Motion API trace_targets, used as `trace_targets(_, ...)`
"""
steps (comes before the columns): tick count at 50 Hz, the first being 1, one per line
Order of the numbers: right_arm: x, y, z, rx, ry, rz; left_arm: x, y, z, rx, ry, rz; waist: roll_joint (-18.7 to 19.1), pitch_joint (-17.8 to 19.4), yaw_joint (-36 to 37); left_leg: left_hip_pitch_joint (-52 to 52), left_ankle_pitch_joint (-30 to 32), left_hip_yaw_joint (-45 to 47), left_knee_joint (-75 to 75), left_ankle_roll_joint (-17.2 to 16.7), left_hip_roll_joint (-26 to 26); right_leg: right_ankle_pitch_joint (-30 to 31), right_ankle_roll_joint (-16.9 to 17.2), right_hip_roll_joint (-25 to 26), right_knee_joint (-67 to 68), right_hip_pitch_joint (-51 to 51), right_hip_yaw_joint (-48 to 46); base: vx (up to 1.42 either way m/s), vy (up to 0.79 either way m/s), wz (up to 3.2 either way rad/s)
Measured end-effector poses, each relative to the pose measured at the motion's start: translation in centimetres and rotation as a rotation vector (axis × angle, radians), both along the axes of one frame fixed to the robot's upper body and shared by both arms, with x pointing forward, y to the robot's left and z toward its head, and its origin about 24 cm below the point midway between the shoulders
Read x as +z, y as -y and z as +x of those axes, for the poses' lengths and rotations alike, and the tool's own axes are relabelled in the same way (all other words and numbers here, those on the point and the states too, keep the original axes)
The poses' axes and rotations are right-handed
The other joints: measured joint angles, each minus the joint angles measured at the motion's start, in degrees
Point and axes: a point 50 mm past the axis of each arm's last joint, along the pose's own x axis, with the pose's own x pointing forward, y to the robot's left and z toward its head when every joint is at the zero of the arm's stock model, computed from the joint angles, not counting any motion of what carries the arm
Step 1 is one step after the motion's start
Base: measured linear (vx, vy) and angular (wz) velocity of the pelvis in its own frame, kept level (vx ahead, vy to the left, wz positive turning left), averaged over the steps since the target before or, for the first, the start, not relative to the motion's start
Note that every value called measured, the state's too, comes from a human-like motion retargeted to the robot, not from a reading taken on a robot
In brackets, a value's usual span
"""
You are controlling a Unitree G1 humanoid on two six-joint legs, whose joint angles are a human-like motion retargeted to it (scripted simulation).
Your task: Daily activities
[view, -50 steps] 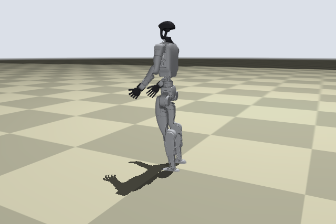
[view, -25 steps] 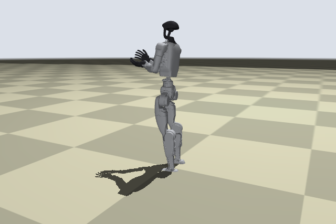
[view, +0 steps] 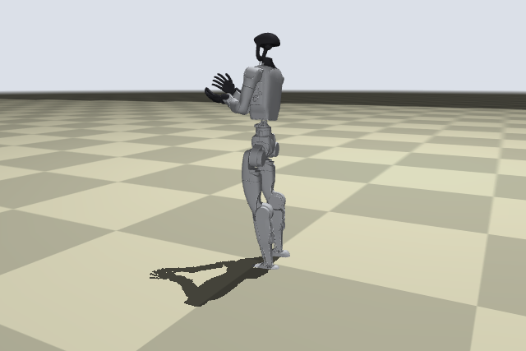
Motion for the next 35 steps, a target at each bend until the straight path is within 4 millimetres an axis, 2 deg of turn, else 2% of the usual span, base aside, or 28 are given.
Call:
trace_targets(2, 0.9, 0.4, 0.5, -0.009, 0.028, -0.004, 1.0, -0.3, 0.7, 0.004, 0.031, 0.008, -0.09, -0.22, 0.18, -1.61, -0.45, -0.34, 0.31, 0.18, -0.51, -0.94, 0.18, -0.39, 0.97, -1.77, -0.31, 0.00, 0.00, 0.00)
trace_targets(3, 0.0, 0.1, 0.0, -0.006, 0.002, -0.003, 0.3, 0.0, 0.2, 0.001, 0.009, 0.012, 0.04, -0.31, 0.06, -0.94, -0.55, 0.00, 0.72, 0.17, -0.09, -0.71, 0.02, -0.07, 0.94, -1.02, -0.05, 0.00, 0.00, 0.00)
trace_targets(5, 0.8, 0.3, 0.6, -0.011, 0.026, -0.012, 1.2, -0.2, 0.9, -0.001, 0.034, 0.018, -0.10, -0.35, 0.16, -2.26, -0.83, -0.40, 0.71, 0.19, -0.65, -1.75, -0.14, -0.48, 1.82, -2.61, -0.11, 0.00, 0.00, 0.00)
trace_targets(7, -0.5, -0.2, 0.0, 0.001, -0.016, -0.011, 0.0, 0.3, 0.1, -0.017, -0.006, 0.020, 0.15, -0.28, -0.06, -1.21, -1.25, 0.22, 1.40, 0.30, 0.00, -1.70, -0.45, 0.04, 2.28, -1.63, 0.33, 0.00, 0.00, 0.00)
trace_targets(8, 0.2, 0.0, 0.4, 0.000, 0.002, -0.014, 0.7, 0.2, 0.7, -0.020, 0.014, 0.022, 0.02, -0.27, 0.02, -2.08, -1.32, -0.12, 1.19, 0.32, -0.46, -2.27, -0.50, -0.30, 2.59, -2.64, 0.22, 0.00, 0.00, 0.00)
trace_targets(10, -1.1, -0.6, -0.2, 0.015, -0.042, -0.014, -0.5, 0.6, 0.0, -0.035, -0.021, 0.021, 0.07, -0.15, -0.18, -1.02, -1.50, 0.45, 1.99, 0.14, 0.04, -2.25, -0.59, 0.06, 2.93, -1.56, 0.65, 0.00, 0.00, 0.00)
trace_targets(12, -0.2, -0.4, 0.4, 0.017, -0.023, -0.015, 0.4, 0.5, 0.7, -0.039, 0.003, 0.018, -0.11, -0.13, -0.13, -2.14, -1.58, 0.12, 1.73, 0.15, -0.59, -2.96, -0.59, -0.43, 3.26, -2.80, 0.48, 0.00, 0.00, 0.00)
trace_targets(13, -1.1, -0.7, 0.0, 0.026, -0.050, -0.012, -0.4, 0.8, 0.2, -0.045, -0.023, 0.013, -0.03, -0.02, -0.29, -1.28, -1.76, 0.57, 2.29, 0.11, -0.16, -2.85, -0.74, -0.11, 3.45, -1.92, 0.80, 0.00, 0.00, 0.00)
trace_targets(17, 0.2, -0.4, 0.7, 0.028, -0.018, -0.007, 0.9, 0.6, 1.3, -0.046, 0.012, -0.001, -0.26, -0.26, -0.35, -3.09, -1.75, 0.15, 1.83, 0.36, -0.99, -3.84, -1.07, -0.74, 4.12, -4.09, 0.80, 0.00, 0.00, 0.00)
trace_targets(28, 1.6, 0.1, 0.7, 0.003, 0.031, 0.047, 2.1, 0.5, 1.7, -0.028, 0.040, -0.027, -0.45, -0.88, -0.55, -4.15, -2.56, 0.44, 3.20, 0.90, -1.22, -4.90, -1.80, -0.94, 5.18, -5.14, 1.42, 0.00, 0.00, 0.00)
trace_targets(35, 1.8, 1.0, 0.9, -0.032, 0.005, 0.132, 2.3, -0.1, 1.8, -0.002, 0.033, -0.055, -0.40, -0.80, -0.58, -4.50, -2.45, 0.49, 3.86, 0.77, -1.30, -4.44, -0.58, -1.10, 5.03, -5.18, 1.00, 0.00, 0.00, 0.00)
